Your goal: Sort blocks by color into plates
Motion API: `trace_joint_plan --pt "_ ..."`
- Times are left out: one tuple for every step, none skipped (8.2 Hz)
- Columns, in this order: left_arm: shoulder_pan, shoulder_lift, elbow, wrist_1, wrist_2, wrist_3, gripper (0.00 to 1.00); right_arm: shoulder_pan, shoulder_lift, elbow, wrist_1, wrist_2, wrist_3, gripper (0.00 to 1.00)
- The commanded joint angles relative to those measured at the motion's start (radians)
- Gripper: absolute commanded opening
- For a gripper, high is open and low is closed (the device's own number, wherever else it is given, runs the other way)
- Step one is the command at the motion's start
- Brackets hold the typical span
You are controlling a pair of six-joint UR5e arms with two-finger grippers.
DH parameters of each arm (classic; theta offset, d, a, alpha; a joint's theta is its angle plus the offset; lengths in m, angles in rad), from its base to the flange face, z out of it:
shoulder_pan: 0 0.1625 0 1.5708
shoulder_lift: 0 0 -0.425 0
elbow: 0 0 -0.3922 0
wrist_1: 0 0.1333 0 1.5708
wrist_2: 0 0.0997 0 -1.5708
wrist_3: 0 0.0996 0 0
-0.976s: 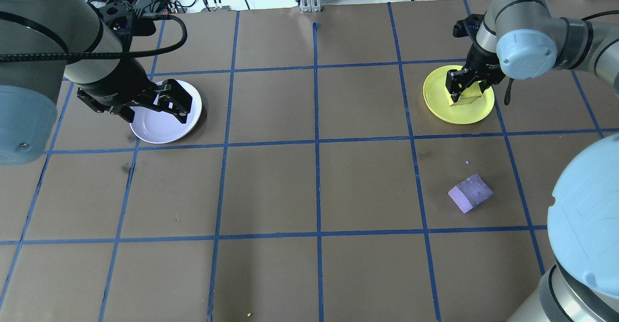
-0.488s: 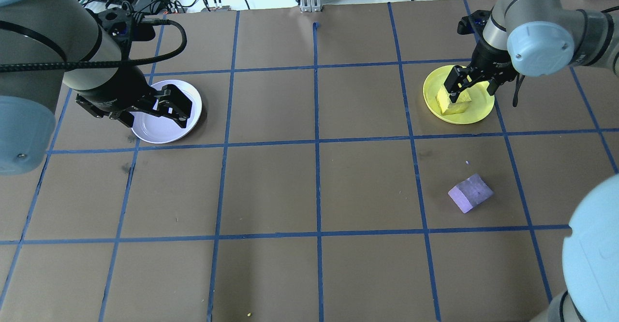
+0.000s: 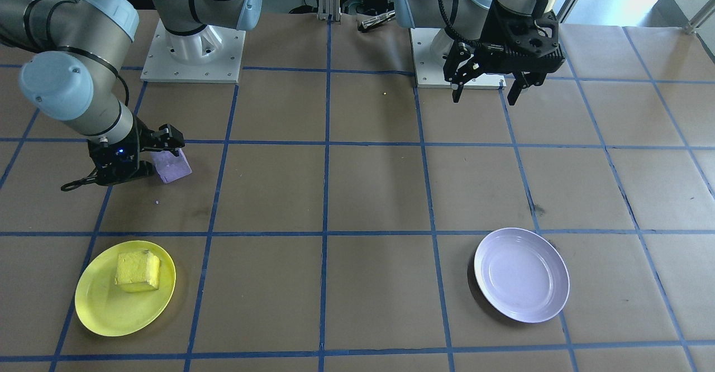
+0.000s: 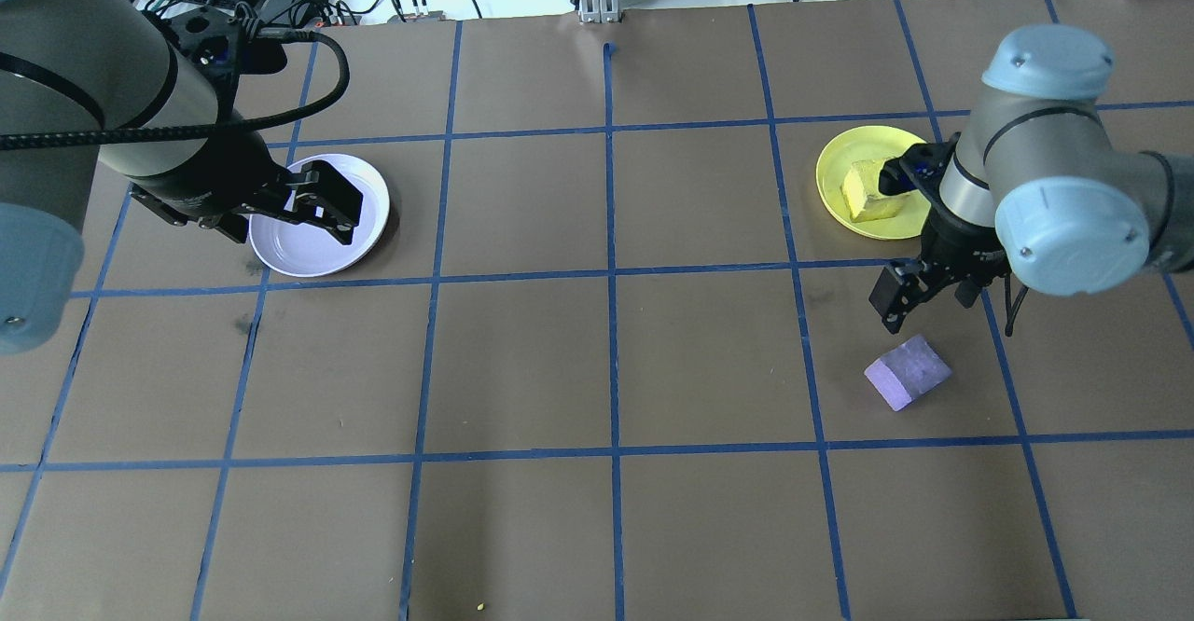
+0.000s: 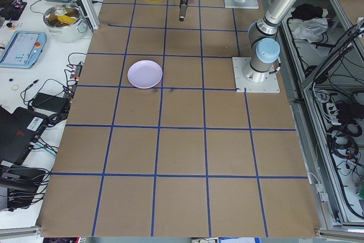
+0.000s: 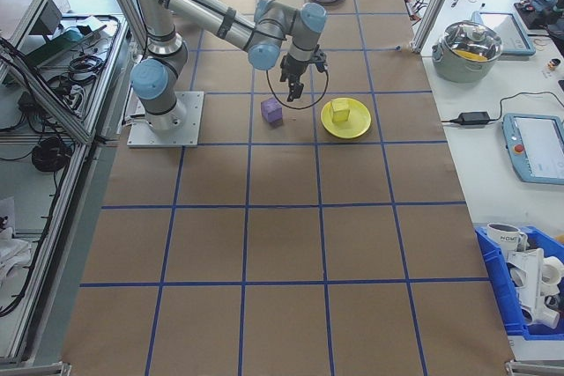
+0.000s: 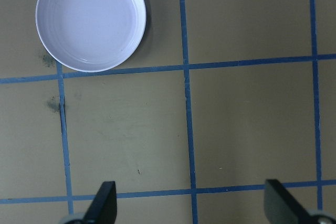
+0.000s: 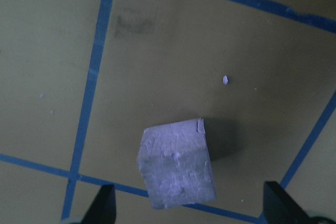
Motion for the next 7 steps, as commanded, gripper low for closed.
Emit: trace_joint_plan --pt "0.000 0.012 -0.001 -0.001 0.000 0.003 1.00 0.000 -0.115 0.144 -0.031 -0.080 -0.189 0.98" --pt "0.000 0.023 0.000 -0.002 0.003 0.005 1.00 0.000 -0.111 0.167 -0.043 -0.077 -0.191 0.98" --pt "0.011 0.017 -0.001 -0.004 0.002 0.005 1.00 0.000 -0.085 0.213 -0.113 -0.077 -0.191 0.97" --pt "0.012 0.005 -0.001 -0.002 0.002 0.000 1.00 0.000 -0.034 0.262 -0.209 -0.076 -0.189 0.96" --pt "0.014 0.000 -0.001 0.001 -0.001 -0.003 1.00 0.000 0.004 0.289 -0.283 -0.074 -0.188 0.96" --pt "0.014 -0.005 -0.001 0.004 0.000 -0.003 1.00 0.000 0.012 0.307 -0.331 -0.074 -0.186 0.96" --pt "0.014 -0.002 -0.001 0.002 -0.003 -0.004 1.00 0.000 0.012 0.319 -0.348 -0.076 -0.188 0.90"
